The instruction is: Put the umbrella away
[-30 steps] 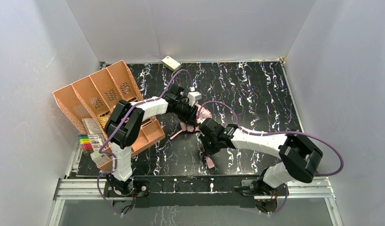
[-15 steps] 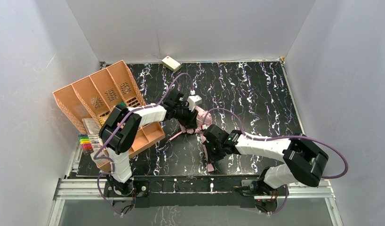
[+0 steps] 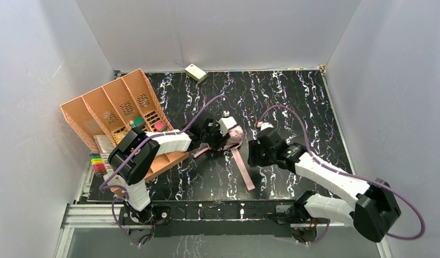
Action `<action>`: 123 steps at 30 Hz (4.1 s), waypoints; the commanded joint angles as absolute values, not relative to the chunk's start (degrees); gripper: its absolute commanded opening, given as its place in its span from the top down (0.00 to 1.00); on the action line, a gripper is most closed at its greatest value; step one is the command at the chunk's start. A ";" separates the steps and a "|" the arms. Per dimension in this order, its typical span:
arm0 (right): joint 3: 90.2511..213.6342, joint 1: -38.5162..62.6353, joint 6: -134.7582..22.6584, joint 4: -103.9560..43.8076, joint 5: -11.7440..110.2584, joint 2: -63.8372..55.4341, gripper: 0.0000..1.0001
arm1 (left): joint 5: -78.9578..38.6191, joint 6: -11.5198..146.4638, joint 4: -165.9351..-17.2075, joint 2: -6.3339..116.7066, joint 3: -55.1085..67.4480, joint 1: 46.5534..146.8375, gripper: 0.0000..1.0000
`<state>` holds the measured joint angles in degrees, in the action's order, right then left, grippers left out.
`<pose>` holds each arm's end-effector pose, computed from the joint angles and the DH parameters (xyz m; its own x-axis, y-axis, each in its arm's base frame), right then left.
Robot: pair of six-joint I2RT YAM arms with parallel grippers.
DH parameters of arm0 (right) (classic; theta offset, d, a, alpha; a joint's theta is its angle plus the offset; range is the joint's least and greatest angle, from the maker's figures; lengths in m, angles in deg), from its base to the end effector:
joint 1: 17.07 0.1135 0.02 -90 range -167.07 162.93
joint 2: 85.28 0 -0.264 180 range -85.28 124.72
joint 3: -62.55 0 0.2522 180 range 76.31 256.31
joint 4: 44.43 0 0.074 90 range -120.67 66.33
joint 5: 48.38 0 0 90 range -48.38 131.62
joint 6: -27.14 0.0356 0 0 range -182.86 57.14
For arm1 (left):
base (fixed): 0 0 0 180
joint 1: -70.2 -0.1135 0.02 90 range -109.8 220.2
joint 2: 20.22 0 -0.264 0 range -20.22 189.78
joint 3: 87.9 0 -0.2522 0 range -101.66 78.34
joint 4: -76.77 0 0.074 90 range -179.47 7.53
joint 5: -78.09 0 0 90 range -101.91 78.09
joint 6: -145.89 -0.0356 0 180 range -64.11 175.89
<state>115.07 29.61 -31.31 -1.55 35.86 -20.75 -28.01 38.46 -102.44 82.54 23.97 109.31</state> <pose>0.1508 0.1548 0.2099 -0.8363 -0.1280 -0.5331 -0.2894 0.9289 0.2310 0.2840 -0.2436 0.1650 -0.1950 0.5294 -0.8256 0.8802 0.4657 0.0908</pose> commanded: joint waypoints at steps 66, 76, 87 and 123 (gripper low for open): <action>159.79 9.16 -122.23 14.49 83.78 29.53 0.20 | 19.34 7.29 -131.67 97.19 42.85 135.34 1.00; 157.64 9.17 -117.17 11.02 70.32 32.11 0.59 | 20.08 9.72 -131.55 93.93 43.00 135.32 0.81; 152.56 9.21 -112.57 2.00 66.18 30.05 0.76 | 20.31 17.60 -121.32 78.77 42.57 135.32 0.45; 108.63 26.84 -107.86 -42.80 40.68 8.26 0.82 | -18.80 52.98 -107.75 53.31 37.99 102.15 0.19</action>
